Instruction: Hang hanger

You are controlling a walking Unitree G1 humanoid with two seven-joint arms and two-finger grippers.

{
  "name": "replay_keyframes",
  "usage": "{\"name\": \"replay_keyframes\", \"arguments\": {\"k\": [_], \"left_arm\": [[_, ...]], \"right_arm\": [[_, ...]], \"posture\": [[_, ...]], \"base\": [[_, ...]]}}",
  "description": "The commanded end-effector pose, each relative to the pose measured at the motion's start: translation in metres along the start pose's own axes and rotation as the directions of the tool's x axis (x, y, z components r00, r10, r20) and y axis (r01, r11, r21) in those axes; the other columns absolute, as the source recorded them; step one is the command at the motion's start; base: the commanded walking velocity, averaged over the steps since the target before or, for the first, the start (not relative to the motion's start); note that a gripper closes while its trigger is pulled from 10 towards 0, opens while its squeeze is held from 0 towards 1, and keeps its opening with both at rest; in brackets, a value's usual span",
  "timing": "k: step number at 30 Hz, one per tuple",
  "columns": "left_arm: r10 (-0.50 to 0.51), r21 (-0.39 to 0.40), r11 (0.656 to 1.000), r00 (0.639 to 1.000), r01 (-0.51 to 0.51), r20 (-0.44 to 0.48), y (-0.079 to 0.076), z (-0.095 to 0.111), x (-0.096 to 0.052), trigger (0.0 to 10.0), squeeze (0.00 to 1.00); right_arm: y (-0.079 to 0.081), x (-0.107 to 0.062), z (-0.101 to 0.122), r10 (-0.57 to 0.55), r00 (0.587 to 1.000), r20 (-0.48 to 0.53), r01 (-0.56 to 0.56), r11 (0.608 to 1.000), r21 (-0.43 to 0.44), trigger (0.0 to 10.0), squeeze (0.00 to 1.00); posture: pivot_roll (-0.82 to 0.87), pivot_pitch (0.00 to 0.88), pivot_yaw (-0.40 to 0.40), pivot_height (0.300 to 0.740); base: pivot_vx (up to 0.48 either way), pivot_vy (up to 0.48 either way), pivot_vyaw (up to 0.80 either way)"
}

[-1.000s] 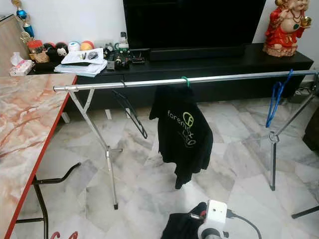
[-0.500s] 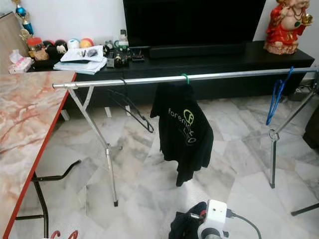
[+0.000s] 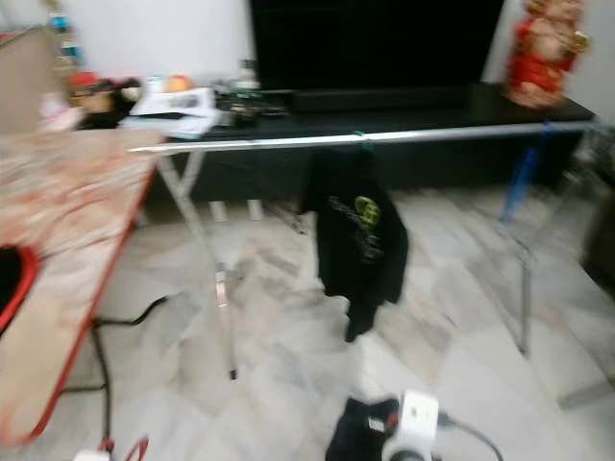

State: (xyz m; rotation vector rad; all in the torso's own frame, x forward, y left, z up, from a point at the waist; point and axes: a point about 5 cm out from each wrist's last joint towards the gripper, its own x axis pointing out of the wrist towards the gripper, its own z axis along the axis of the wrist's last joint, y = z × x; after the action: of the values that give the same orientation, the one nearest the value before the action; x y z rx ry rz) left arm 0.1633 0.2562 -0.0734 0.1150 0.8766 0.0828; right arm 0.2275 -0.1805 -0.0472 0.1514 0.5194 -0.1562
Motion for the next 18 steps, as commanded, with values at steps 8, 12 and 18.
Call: {"name": "replay_keyframes", "arguments": {"k": [8,12,18], "left_arm": [[0.000,-0.008,1.000,0.998,-0.001,-0.069,-0.0020,-0.0208,-0.0055,10.0,0.00],[0.000,-0.008,1.000,0.998,-0.001,-0.067,-0.0020,-0.0203,-0.0054,10.0,0.00],[0.000,-0.008,1.000,0.998,0.000,-0.065,-0.0021,-0.0199,-0.0053,10.0,0.00]], "right_arm": [[0.0025,0.0038,0.0097,0.008,0.999,0.038,-0.008,1.000,-0.004,10.0,0.00],[0.0024,0.0038,0.0096,0.007,0.999,0.037,-0.007,1.000,-0.004,10.0,0.00],[0.0026,0.0039,0.0097,0.009,0.999,0.037,-0.009,1.000,-0.004,10.0,0.00]], "posture": [[0.05,0.062,0.043,0.740],[0.05,0.062,0.043,0.740],[0.05,0.063,0.043,0.740]], "base": [[-0.299,0.000,0.00],[-0.300,0.000,0.00],[-0.304,0.000,0.00]]}}
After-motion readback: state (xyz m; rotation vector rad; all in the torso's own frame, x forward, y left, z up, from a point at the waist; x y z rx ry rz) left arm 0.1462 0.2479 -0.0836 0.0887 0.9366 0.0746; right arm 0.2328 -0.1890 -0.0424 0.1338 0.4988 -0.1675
